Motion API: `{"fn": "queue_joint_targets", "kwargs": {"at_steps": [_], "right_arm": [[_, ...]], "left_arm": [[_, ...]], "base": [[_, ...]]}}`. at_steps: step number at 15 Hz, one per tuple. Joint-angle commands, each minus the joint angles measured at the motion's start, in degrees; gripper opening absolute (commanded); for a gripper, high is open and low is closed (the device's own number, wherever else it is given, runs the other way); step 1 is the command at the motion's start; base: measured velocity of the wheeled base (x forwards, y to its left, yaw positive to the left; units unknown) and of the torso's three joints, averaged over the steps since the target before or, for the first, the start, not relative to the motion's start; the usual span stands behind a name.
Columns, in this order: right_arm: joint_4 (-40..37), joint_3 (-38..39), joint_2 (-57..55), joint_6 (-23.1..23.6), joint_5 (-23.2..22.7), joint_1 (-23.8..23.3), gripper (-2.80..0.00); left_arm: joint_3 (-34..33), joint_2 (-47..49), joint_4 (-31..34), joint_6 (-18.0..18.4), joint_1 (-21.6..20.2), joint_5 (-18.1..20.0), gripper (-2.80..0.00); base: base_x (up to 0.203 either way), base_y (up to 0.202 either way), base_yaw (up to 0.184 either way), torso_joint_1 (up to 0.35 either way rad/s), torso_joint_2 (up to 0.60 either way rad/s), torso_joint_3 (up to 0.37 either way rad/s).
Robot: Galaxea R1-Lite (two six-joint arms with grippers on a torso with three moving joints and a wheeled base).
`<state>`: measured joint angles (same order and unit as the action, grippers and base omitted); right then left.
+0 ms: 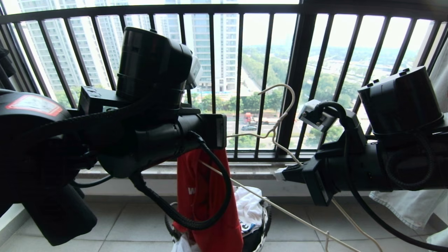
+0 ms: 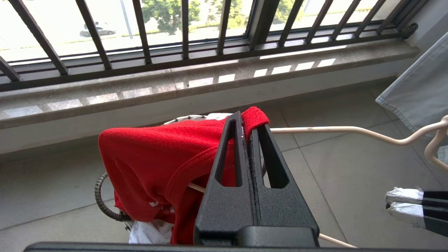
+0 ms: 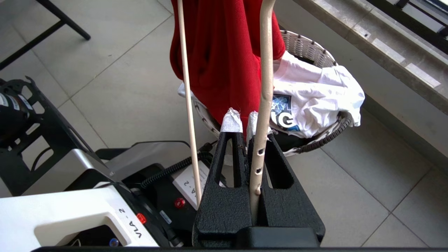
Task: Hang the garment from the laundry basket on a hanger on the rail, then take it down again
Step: Hang the clothes on the clothes rack
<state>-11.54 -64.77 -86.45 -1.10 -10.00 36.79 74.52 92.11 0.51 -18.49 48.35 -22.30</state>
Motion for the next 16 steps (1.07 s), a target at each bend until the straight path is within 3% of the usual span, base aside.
{"fn": "queue_joint_targets", "kwargs": {"at_steps": [1, 3, 7, 9, 11, 16], "right_arm": [[-0.1, 0.0, -1.8, 0.0, 0.0, 0.0, -2.80], [0.6, 0.0, -2.7, 0.0, 0.1, 0.0, -2.80], [6.2, 0.1, -5.2, -1.8, 2.5, -0.1, -2.80], [6.6, 0.4, -5.1, -2.1, 3.8, -0.1, -2.80], [6.3, 1.5, -4.2, -1.7, 3.8, 0.5, -2.80], [2.7, 2.3, -1.1, -0.2, 4.0, 0.7, -2.80]], "left_arm": [[2.6, 0.7, 4.1, -2.3, 1.2, -0.2, -2.80], [5.1, 0.3, 7.5, -5.1, 1.4, -0.1, -2.80], [5.5, -1.7, 9.7, -7.0, 5.2, -0.1, -2.80], [6.9, -1.7, 11.5, -8.1, 5.0, -1.7, -2.80], [8.5, -0.2, 11.4, -8.4, 2.3, -5.5, -2.80], [10.4, 0.0, 11.2, -7.1, -5.6, -6.6, -2.80]], "base": [[0.000, 0.000, 0.000, 0.000, 0.00, 0.000], [0.000, 0.000, 0.000, 0.000, 0.00, 0.000], [0.000, 0.000, 0.000, 0.000, 0.00, 0.000], [0.000, 0.000, 0.000, 0.000, 0.00, 0.000], [0.000, 0.000, 0.000, 0.000, 0.00, 0.000], [0.000, 0.000, 0.000, 0.000, 0.00, 0.000]]}}
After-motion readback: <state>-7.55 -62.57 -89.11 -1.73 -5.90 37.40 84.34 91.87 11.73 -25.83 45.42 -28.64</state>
